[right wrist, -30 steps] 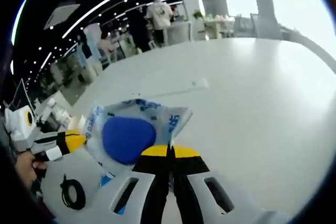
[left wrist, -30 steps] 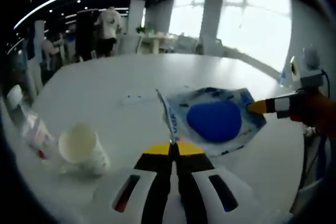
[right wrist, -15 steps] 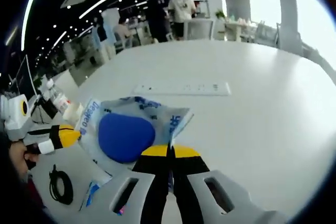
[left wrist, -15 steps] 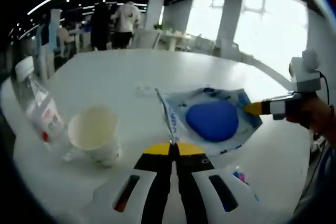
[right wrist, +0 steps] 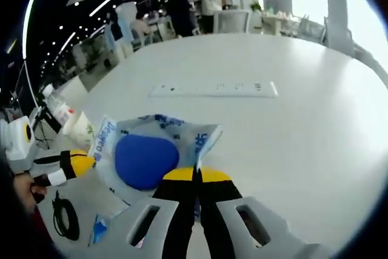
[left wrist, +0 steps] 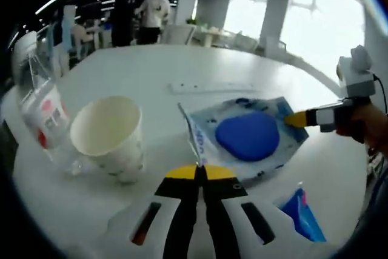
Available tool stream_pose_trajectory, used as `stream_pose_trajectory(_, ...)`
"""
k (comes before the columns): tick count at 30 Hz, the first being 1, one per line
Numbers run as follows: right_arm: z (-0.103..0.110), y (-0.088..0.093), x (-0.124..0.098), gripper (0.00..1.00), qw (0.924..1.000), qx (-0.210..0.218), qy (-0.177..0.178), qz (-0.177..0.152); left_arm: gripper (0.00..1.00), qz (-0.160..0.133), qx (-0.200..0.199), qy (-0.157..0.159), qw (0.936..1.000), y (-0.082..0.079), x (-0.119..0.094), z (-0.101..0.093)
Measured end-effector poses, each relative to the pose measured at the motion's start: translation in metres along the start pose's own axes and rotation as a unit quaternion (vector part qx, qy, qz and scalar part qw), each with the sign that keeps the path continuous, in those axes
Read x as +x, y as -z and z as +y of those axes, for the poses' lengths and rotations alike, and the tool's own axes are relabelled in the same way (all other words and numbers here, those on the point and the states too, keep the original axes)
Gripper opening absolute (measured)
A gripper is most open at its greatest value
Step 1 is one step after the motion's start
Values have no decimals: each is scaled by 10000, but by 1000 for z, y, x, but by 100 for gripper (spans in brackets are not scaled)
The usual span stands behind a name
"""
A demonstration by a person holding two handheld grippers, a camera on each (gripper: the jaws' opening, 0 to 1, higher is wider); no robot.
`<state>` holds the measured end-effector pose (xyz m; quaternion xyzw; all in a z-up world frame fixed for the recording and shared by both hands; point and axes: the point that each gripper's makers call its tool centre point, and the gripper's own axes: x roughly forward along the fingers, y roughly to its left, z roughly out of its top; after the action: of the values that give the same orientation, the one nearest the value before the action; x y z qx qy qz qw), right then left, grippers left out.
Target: Arrange the tabletop items into an orderly group along one side of the table until the central work area is clear of visible clutter.
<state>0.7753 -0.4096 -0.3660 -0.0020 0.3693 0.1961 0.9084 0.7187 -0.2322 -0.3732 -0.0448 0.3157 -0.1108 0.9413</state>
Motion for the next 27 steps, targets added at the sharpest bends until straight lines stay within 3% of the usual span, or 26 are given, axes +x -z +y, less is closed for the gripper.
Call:
stream_pose_trajectory(2, -1, 3, 3, 1, 10000, 39, 51, 63, 0, 34, -131, 8, 9999, 3, 2, 2)
stream_pose_trajectory(11, -4, 9, 14, 1, 9999, 50, 4, 97, 0, 84, -59, -43, 9999, 9, 9, 5)
stream_pose_trajectory(16, -8, 13, 18, 2, 10000, 34, -39, 71, 0, -75, 22, -73, 9999, 9, 11, 8)
stream_pose_trajectory(20, -7, 12, 22, 2, 9994, -296, -139, -84, 0, -102, 16, -71, 9999, 9, 12, 9)
stream_pose_trajectory(27, -9, 17, 26, 4, 9992, -364, -122, -102, 0, -92, -10, -169, 9998, 11, 14, 11)
